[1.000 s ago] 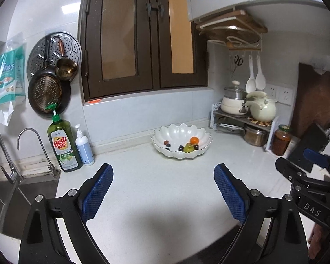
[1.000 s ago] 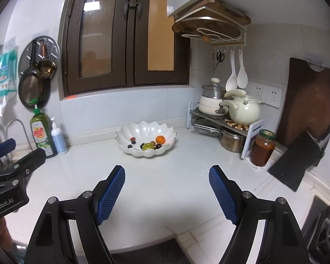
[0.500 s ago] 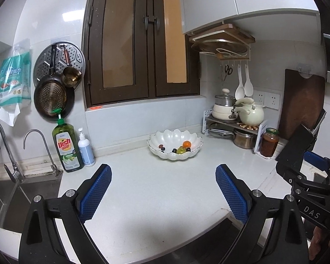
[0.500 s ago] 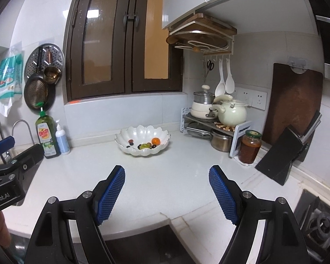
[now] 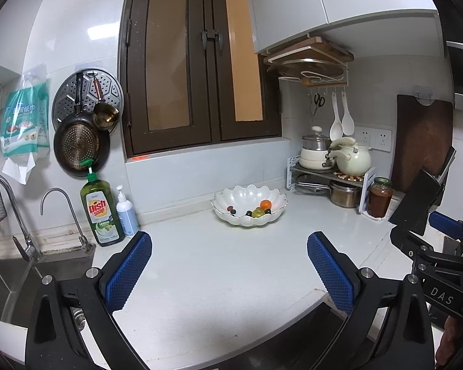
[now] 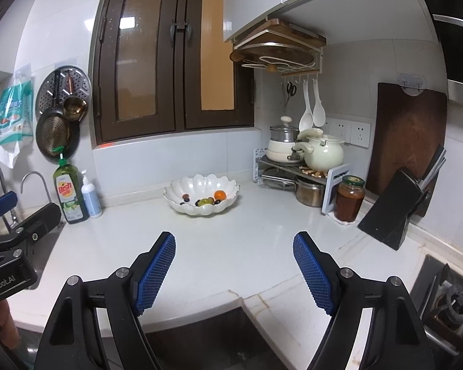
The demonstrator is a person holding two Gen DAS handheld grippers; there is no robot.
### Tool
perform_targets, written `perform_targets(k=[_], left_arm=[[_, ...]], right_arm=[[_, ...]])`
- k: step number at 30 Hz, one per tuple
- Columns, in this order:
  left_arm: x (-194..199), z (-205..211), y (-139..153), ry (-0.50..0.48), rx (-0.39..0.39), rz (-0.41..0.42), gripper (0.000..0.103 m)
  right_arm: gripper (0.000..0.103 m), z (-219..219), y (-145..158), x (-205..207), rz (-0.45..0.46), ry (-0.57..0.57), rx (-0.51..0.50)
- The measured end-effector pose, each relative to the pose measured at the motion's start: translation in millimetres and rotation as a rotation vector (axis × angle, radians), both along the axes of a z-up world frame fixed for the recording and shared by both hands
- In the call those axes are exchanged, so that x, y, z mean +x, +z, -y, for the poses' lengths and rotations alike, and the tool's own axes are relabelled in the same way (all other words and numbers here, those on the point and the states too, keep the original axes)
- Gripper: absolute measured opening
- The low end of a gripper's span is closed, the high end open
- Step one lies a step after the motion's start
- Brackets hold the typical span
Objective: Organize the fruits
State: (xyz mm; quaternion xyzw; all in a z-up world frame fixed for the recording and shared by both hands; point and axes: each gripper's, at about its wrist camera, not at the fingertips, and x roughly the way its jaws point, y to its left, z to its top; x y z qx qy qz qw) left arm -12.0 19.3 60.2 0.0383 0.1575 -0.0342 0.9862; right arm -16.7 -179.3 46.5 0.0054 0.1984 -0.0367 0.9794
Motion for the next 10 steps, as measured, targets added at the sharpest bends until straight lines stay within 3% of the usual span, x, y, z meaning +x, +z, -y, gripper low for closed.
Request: perform_targets(k=[10], left_arm=[[-0.1,2.1,-0.6,-0.012,-0.004,-0.005,0.103]], right_arm=[[0.08,2.3,-0.8,-1.4,-0.003,0.003,0.007]])
